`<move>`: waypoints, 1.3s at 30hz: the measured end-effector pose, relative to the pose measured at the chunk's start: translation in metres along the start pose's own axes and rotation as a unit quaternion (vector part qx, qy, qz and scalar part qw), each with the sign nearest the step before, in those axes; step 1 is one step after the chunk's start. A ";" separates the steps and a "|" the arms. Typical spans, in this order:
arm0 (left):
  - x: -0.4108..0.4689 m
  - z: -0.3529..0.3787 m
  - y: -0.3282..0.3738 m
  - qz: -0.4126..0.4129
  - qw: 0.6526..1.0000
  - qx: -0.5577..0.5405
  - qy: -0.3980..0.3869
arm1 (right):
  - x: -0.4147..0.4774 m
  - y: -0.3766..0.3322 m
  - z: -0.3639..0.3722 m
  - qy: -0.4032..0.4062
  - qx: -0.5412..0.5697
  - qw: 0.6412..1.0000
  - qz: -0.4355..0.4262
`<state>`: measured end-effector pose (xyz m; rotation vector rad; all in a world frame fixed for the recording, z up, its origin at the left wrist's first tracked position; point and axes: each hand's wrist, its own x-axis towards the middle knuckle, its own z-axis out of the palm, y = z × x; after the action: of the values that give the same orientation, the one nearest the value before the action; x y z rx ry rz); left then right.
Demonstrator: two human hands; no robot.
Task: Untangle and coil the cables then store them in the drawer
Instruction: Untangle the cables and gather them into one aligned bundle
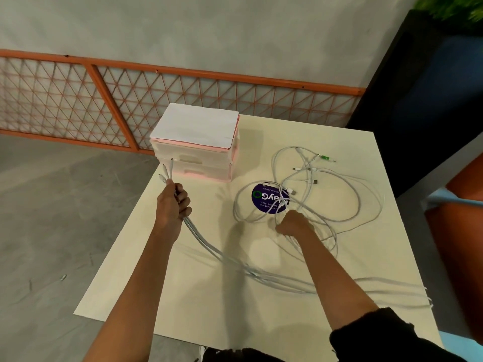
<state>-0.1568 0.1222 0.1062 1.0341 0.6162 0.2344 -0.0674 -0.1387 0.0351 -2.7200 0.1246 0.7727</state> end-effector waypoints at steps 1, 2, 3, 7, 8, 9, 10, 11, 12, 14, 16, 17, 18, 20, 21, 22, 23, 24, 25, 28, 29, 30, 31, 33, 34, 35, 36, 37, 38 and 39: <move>0.001 0.000 0.000 0.004 1.000 0.002 -0.002 | 0.007 -0.001 -0.007 0.004 0.028 1.000 -0.007; 0.003 0.000 -0.001 0.007 1.000 0.004 -0.002 | 0.015 -0.003 -0.014 0.016 0.049 0.999 -0.013; 0.004 0.000 -0.001 0.011 1.000 0.007 -0.003 | 0.021 -0.005 -0.021 0.035 0.070 0.997 -0.012; 0.011 -0.004 -0.005 0.012 1.000 0.014 0.000 | 0.049 -0.006 -0.039 0.117 0.131 0.984 0.034; 0.012 -0.005 -0.007 0.012 1.000 0.016 -0.001 | 0.056 -0.005 -0.040 0.135 0.141 0.980 0.045; 0.014 -0.005 -0.009 0.010 1.000 0.016 -0.002 | 0.063 -0.004 -0.039 0.148 0.144 0.977 0.051; 0.015 -0.005 -0.010 0.008 1.000 0.017 -0.003 | 0.070 -0.004 -0.037 0.160 0.146 0.975 0.050; 0.016 -0.005 -0.011 0.006 1.000 0.019 -0.003 | 0.075 -0.004 -0.034 0.169 0.146 0.974 0.043; 0.016 -0.005 -0.012 0.004 1.000 0.020 -0.003 | 0.079 -0.003 -0.030 0.174 0.150 0.973 0.032; 0.018 -0.003 -0.011 0.005 1.000 0.024 -0.004 | 0.086 -0.002 -0.024 0.190 0.156 0.969 0.016; 0.021 -0.001 -0.012 0.005 1.000 0.023 -0.003 | 0.093 -0.002 -0.022 0.211 0.155 0.965 -0.001; 0.023 0.000 -0.012 0.004 1.000 0.023 -0.001 | 0.096 -0.003 -0.020 0.222 0.157 0.962 -0.011; 0.024 0.000 -0.012 0.003 1.000 0.025 0.001 | 0.100 -0.004 -0.019 0.235 0.156 0.959 -0.016; 0.028 0.002 -0.013 0.000 1.000 0.028 0.002 | 0.109 -0.004 -0.020 0.260 0.125 0.957 -0.012; 0.029 0.002 -0.014 -0.001 1.000 0.031 0.001 | 0.113 -0.002 -0.023 0.267 0.101 0.958 -0.001; 0.031 0.003 -0.015 -0.003 0.999 0.032 0.000 | 0.119 -0.001 -0.027 0.270 0.081 0.959 0.013; 0.034 0.003 -0.015 -0.005 0.999 0.034 -0.001 | 0.125 0.001 -0.033 0.275 0.071 0.958 0.028; 0.036 0.003 -0.016 -0.007 0.999 0.035 -0.001 | 0.132 0.003 -0.039 0.280 0.066 0.957 0.043; 0.037 0.003 -0.016 -0.008 0.999 0.038 -0.002 | 0.139 0.007 -0.045 0.281 0.059 0.956 0.056; 0.041 0.003 -0.020 -0.013 0.999 0.047 0.000 | 0.161 0.022 -0.057 0.230 0.014 0.969 0.088; 0.041 0.004 -0.021 -0.015 0.999 0.049 0.002 | 0.167 0.027 -0.059 0.209 0.005 0.973 0.095; 0.042 0.004 -0.021 -0.017 0.999 0.049 0.005 | 0.172 0.030 -0.059 0.198 0.001 0.975 0.100; 0.043 0.003 -0.021 -0.018 0.999 0.049 0.006 | 0.175 0.033 -0.059 0.199 -0.003 0.974 0.104; 0.046 0.003 -0.021 -0.018 0.999 0.047 0.006 | 0.179 0.035 -0.060 0.219 -0.018 0.969 0.113; 0.047 0.003 -0.020 -0.018 0.999 0.048 0.005 | 0.179 0.036 -0.062 0.223 -0.021 0.967 0.118; 0.047 0.004 -0.020 -0.018 0.999 0.049 0.004 | 0.178 0.037 -0.064 0.221 -0.024 0.967 0.126; 0.048 0.004 -0.020 -0.018 0.999 0.051 0.004 | 0.177 0.039 -0.067 0.212 -0.031 0.967 0.135; 0.048 0.004 -0.020 -0.019 0.998 0.053 0.003 | 0.177 0.041 -0.069 0.202 -0.039 0.968 0.146; 0.048 0.005 -0.021 -0.019 0.998 0.054 0.003 | 0.176 0.043 -0.071 0.194 -0.045 0.968 0.155; 0.048 0.005 -0.021 -0.019 0.998 0.055 0.002 | 0.175 0.044 -0.072 0.194 -0.049 0.967 0.160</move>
<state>-0.1168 0.1301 0.0728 1.1265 0.6576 0.1713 0.1099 -0.2032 -0.0104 -2.9526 0.6411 0.3134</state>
